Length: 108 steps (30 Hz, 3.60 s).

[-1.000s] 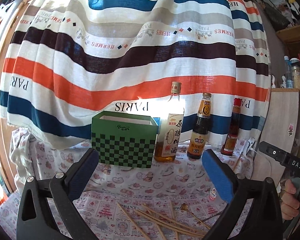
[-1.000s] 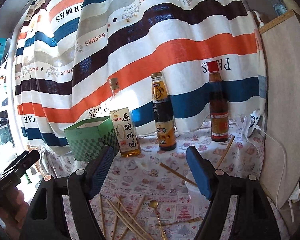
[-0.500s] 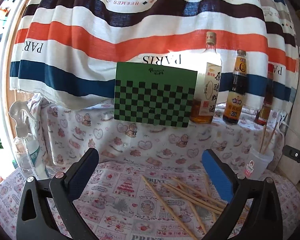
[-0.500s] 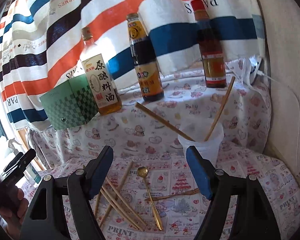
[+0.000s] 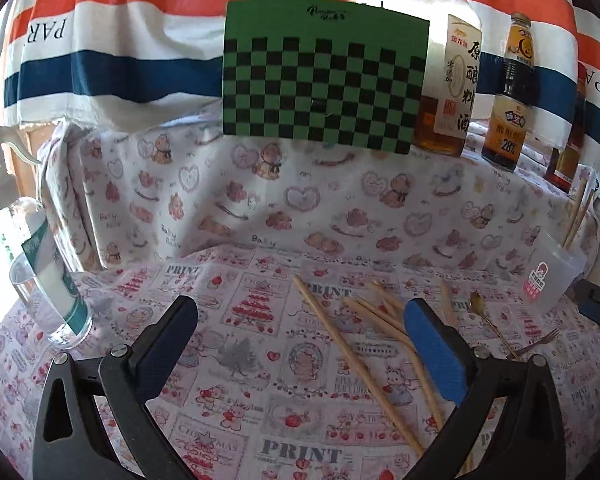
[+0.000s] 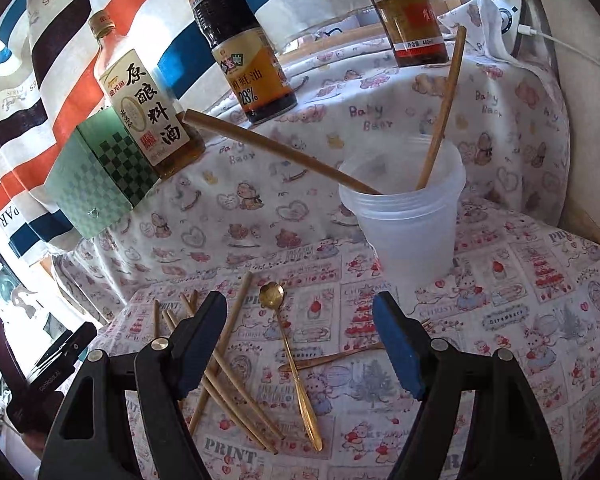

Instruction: Organize utensils

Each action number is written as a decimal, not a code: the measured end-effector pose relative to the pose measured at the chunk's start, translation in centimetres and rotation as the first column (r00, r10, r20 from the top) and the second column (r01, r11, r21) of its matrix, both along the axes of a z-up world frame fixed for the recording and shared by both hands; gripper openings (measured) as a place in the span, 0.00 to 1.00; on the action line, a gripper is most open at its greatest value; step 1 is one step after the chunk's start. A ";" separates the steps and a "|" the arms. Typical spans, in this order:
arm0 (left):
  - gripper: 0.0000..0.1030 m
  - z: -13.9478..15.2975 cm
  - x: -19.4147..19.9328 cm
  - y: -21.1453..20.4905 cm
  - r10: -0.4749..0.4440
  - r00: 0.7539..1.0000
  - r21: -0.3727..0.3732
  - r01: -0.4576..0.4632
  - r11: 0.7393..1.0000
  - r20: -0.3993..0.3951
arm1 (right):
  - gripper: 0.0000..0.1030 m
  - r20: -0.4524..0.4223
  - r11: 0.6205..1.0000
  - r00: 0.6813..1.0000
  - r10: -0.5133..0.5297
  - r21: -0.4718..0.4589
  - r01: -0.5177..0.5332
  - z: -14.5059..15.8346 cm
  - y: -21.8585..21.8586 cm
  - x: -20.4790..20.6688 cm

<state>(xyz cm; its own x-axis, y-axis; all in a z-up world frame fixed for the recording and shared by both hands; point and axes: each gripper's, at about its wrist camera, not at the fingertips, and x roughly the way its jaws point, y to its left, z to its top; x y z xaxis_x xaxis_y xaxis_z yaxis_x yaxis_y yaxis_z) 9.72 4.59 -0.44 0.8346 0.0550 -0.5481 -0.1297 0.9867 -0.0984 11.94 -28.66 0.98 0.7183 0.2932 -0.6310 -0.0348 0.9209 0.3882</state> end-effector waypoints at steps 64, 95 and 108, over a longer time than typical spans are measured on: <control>0.15 -5.9 5.9 -3.4 -0.177 0.932 0.033 0.198 0.980 -0.315 | 0.40 -0.088 0.974 0.982 0.165 -0.146 -0.176 -2.7 5.5 -0.1; 0.38 -4.1 5.7 -2.0 -0.195 0.940 -0.088 0.177 0.980 -0.279 | 0.21 -0.272 0.946 0.948 0.166 -0.229 -0.231 -5.3 6.4 1.4; 0.06 -5.7 6.3 -2.5 -0.153 0.934 -0.039 0.148 0.988 -0.323 | 0.06 -0.367 0.917 0.916 0.163 -0.287 -0.278 -5.1 7.3 0.8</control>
